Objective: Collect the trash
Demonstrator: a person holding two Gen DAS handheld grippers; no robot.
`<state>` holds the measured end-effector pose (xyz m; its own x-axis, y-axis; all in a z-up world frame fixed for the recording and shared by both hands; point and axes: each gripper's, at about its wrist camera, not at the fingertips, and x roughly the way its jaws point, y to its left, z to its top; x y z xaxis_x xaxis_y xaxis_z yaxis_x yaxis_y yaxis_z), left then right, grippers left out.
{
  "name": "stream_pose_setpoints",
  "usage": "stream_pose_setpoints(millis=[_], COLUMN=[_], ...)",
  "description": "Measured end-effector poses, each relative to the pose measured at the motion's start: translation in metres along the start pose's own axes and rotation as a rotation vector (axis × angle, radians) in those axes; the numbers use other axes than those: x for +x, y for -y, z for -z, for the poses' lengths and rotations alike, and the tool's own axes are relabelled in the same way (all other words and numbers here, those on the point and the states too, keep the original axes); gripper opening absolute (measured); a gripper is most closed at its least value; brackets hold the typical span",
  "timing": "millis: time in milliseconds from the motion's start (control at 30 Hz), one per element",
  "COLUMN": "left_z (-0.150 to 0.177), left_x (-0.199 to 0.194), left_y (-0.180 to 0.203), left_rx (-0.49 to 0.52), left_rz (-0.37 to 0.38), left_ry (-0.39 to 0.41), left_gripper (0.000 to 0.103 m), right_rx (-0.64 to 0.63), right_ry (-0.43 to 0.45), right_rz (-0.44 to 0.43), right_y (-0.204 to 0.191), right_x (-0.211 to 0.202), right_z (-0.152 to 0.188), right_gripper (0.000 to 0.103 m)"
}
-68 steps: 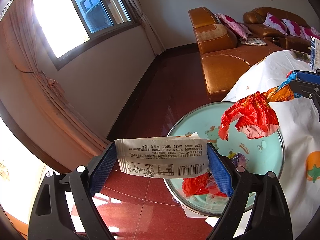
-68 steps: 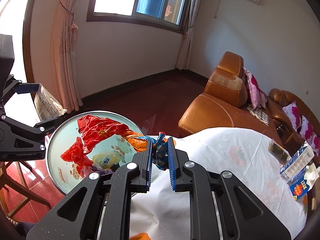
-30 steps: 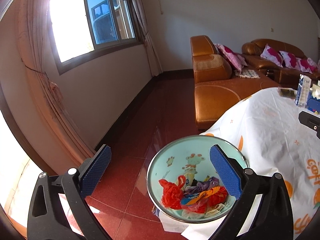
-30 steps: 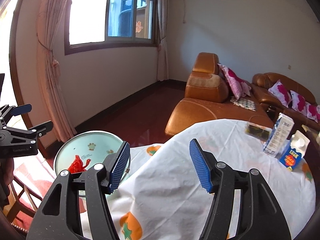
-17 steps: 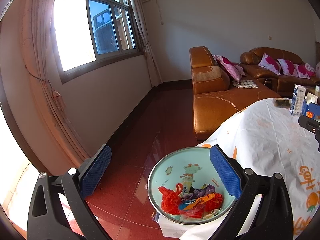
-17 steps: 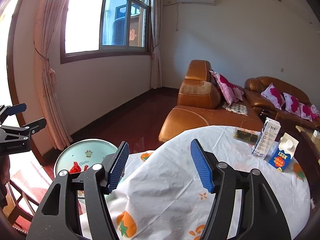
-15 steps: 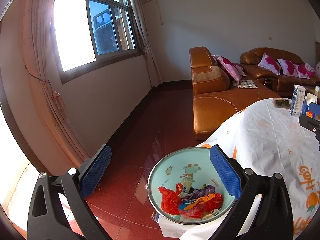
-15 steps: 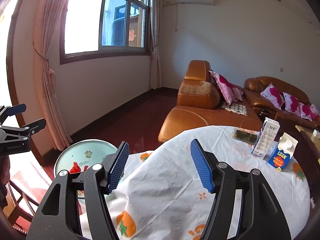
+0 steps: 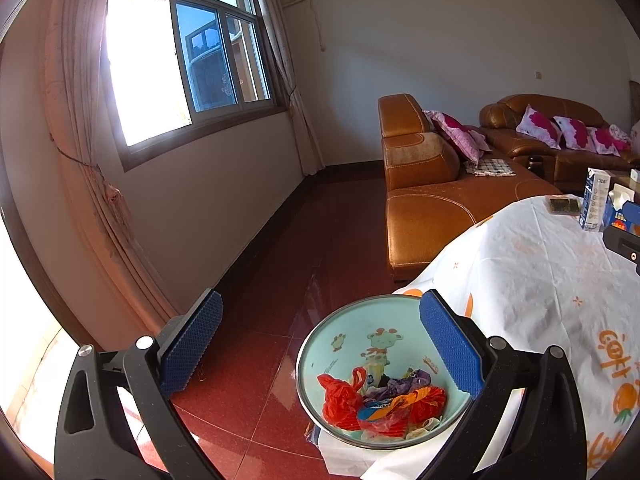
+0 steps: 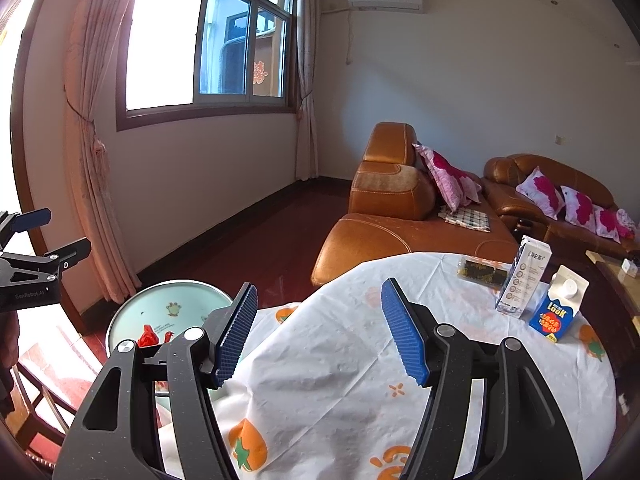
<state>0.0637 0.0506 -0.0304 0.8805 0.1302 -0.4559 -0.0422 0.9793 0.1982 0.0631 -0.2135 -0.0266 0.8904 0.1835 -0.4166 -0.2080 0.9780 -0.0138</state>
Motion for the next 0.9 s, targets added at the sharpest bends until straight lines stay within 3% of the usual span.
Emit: stream_pose_setpoints(millis=[900], left_z=[-0.0006], left_x=[0.0011], left_y=[0.0019], left_rx=[0.029], left_rz=[-0.013], left_ry=[-0.002], left_gripper=[0.097], right_rx=[-0.005], right_ry=[0.006], right_rz=[0.023], right_y=[0.0037], right_x=[-0.0039], right_z=[0.0042], right_gripper=[0.069])
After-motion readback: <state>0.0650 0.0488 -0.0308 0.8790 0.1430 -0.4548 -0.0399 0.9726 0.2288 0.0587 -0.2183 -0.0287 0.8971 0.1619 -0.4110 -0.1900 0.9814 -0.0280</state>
